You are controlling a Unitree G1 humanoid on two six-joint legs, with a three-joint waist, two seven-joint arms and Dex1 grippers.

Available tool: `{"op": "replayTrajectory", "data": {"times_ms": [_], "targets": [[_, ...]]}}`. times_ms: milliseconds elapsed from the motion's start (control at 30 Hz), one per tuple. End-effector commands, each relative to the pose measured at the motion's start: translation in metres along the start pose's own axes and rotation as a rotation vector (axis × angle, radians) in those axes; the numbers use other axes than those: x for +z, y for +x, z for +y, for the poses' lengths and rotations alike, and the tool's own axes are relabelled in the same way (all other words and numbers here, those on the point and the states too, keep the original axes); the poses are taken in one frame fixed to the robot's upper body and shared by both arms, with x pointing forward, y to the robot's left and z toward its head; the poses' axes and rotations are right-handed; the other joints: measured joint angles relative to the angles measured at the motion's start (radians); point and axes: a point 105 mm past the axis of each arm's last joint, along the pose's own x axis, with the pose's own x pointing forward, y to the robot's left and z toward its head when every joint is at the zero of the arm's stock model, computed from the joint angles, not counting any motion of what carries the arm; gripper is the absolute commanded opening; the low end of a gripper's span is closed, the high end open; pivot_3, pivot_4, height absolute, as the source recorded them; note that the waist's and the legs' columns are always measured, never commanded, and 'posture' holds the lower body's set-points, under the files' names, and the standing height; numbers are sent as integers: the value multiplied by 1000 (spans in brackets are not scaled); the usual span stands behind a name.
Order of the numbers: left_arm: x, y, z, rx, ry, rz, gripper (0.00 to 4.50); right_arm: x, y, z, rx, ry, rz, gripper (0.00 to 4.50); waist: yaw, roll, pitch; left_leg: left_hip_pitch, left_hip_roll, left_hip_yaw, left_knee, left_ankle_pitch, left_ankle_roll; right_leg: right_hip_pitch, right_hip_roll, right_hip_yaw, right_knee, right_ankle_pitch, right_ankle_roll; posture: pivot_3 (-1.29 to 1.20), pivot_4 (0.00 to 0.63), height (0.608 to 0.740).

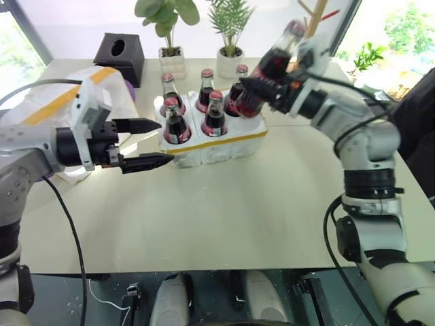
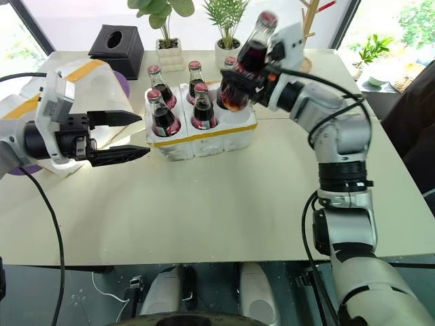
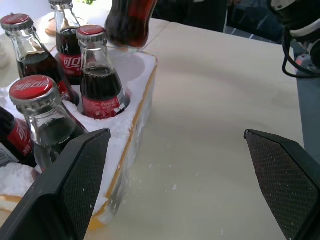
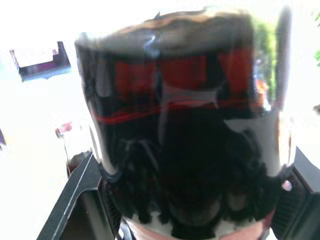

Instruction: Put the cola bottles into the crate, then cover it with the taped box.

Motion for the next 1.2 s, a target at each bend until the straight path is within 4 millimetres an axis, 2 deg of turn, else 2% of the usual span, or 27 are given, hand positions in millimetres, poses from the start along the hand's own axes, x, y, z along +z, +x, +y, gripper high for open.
{"op": "replayTrajectory", "data": {"times_ms": [33, 267, 333, 400, 433, 533, 633, 700, 800, 933, 1033, 1133, 1200], "targets": [[16, -6, -3, 20, 69, -41, 4500, 14, 9, -5, -11, -70, -35, 2849, 2, 0, 0, 0, 0, 0, 0, 0, 0, 0, 0, 0, 0, 0, 0, 0, 150, 740], [13, -12, -3, 51, 64, -31, 4500, -44, 25, -11, -34, -89, 141, 2849, -12, 0, 0, -1, 0, 0, 0, 0, 0, -1, 1, 0, 0, 0, 0, 0, 150, 740], [11, -15, -4, 62, 60, -25, 4500, -55, 26, -14, -49, -71, 171, 3899, -13, 0, 0, 0, 1, 0, 0, 0, 0, -1, 1, 0, 0, 0, 0, 0, 150, 740], [10, -17, -4, 70, 58, -19, 4500, -57, 26, -15, -52, -67, 177, 4474, -17, -1, 0, 1, 1, 0, 0, 0, 0, 0, 1, 0, 0, 0, 0, 0, 150, 740], [10, -19, -4, 75, 56, -14, 4500, -55, 26, -14, -46, -72, 173, 4474, -18, -1, 0, 1, 1, 0, 0, 0, 0, 0, 1, 0, 0, 0, 0, 0, 150, 740], [13, -37, -3, 123, 48, -1, 4500, -32, 13, -11, -10, -107, 134, 4474, -22, 0, 0, 1, 1, 0, 0, 0, 0, 0, 0, 0, 0, 0, 0, 0, 150, 740], [20, -62, -5, 179, 34, 22, 4500, 1, -16, -1, 76, -136, 102, 4474, -19, 0, 0, -1, 1, 0, -1, 0, 0, -1, 0, 0, 0, 0, 0, 0, 150, 740], [23, -77, -7, 207, 25, 43, 4500, 15, -36, 8, 137, -141, 104, 4474, -17, 0, 0, -1, 1, 0, -1, 0, 0, -1, 0, -1, -1, 0, 0, 0, 150, 740], [23, -117, -5, 318, 2, 134, 4500, 44, -76, 21, 233, -174, 110, 4474, -14, 0, 0, 0, 1, 0, -1, 0, 0, -1, 0, -1, -1, 0, 0, 0, 150, 740], [9, -168, 5, 468, -37, 256, 4500, 67, -108, 32, 324, -132, 111, 4474, -17, 0, 0, 3, 1, 1, -3, 0, 0, -1, 0, -1, -1, -3, -6, 0, 150, 740], [-12, -214, 16, 556, -50, 455, 4500, 80, -119, 32, 319, -176, 100, 4474, -21, 1, 0, 4, 2, 2, -3, 0, -1, -1, 0, -2, -1, -5, -9, 0, 150, 740], [-24, -239, 20, 557, -56, 597, 4500, 81, -119, 30, 311, -186, 101, 4474, -28, 0, 0, 4, 3, 2, -3, -1, -1, -2, -1, -2, -1, -6, -11, 0, 150, 740], [-39, -263, 31, 588, -83, 707, 4500, 79, -117, 35, 343, -182, 96, 4474, -27, 0, 0, 2, 3, 3, -3, -1, -1, -4, -2, -2, -2, -6, -11, 0, 150, 740]]}}
